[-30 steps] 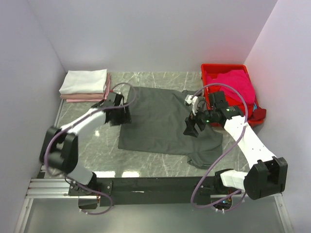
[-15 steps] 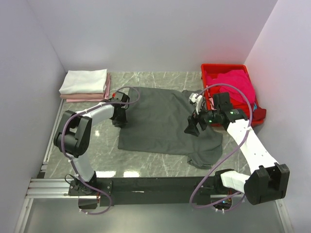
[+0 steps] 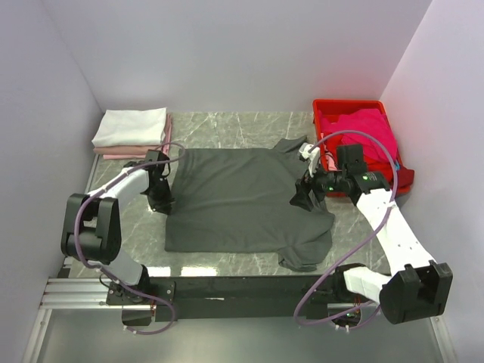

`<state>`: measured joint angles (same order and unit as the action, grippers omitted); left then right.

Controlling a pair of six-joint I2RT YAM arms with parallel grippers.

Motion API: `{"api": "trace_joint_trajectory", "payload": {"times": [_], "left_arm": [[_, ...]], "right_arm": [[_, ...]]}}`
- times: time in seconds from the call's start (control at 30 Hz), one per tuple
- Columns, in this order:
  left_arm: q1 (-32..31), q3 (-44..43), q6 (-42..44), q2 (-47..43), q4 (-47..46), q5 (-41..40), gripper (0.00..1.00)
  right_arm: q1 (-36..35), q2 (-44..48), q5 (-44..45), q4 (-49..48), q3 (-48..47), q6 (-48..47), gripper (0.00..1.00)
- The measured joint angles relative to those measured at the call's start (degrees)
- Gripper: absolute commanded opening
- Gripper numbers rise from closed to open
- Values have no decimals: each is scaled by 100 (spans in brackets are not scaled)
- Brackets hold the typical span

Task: Fold and stack the t-shirts
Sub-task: Flatten the tshirt out

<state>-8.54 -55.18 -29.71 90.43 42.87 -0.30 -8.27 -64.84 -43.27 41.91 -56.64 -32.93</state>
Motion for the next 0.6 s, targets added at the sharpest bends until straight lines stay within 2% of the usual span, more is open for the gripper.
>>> {"api": "trace_joint_trajectory", "payload": {"times": [0.17,0.37,0.57,0.6], "left_arm": [[13,94,-55,-369,437,407,1],[13,588,-170,-1121,850,673,1],[33,761,-339,-1506,1156,516,13],[48,761,-356,-1539,1172,472,18]], "right_arm": [[37,-223,352,-59,-37,11,87],[101,-1145,743,-251,-365,122,85],[118,-1963,756,-352,-758,203,84],[118,-2052,748,-352,-800,214,84]]}}
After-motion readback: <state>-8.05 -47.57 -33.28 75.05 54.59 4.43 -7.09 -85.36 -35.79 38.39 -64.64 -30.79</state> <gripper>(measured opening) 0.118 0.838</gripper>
